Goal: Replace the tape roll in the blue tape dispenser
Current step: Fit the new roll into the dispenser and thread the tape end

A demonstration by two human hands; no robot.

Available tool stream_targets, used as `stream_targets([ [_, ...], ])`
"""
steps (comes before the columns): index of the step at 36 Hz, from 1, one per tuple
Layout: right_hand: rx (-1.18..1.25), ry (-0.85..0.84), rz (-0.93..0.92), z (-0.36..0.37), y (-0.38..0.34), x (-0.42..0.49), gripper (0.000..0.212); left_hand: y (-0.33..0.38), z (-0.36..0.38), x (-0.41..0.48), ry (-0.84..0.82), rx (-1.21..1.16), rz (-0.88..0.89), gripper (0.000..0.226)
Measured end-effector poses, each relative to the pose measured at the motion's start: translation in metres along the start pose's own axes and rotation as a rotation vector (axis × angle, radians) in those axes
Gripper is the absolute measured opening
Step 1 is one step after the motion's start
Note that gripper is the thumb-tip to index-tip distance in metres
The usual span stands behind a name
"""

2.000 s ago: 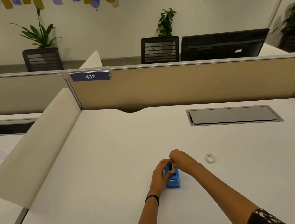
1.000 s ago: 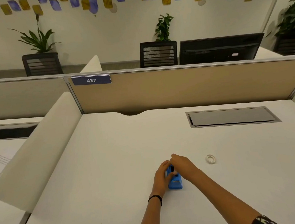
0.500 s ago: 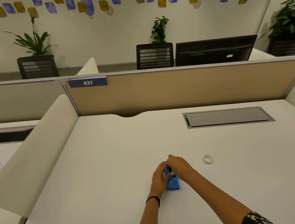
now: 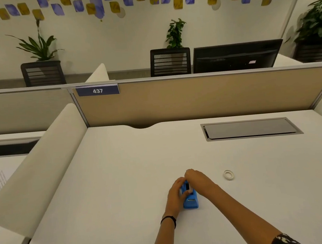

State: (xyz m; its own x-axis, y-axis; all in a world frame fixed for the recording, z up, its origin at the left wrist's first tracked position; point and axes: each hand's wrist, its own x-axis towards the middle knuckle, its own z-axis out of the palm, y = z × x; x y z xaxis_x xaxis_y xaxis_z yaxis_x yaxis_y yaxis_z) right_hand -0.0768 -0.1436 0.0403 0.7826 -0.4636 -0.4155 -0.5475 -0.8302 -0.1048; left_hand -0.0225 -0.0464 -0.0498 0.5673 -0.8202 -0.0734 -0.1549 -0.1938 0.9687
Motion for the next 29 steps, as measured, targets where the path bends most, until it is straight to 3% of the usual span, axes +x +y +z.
stream_targets([
  [18, 0.078, -0.025, 0.061, -0.011, -0.002, -0.002, 0.045, -0.003, 0.001, 0.002, -0.001, 0.031, 0.047, 0.033],
  [23, 0.158, 0.073, 0.024, -0.001, 0.008, -0.007, 0.014, -0.003, -0.001, 0.003, -0.010, 0.048, 0.071, 0.032],
  [29, 0.273, 0.133, -0.050, -0.002, 0.019, -0.013, 0.013, -0.006, -0.002, 0.005, -0.028, 0.076, 0.087, 0.033],
])
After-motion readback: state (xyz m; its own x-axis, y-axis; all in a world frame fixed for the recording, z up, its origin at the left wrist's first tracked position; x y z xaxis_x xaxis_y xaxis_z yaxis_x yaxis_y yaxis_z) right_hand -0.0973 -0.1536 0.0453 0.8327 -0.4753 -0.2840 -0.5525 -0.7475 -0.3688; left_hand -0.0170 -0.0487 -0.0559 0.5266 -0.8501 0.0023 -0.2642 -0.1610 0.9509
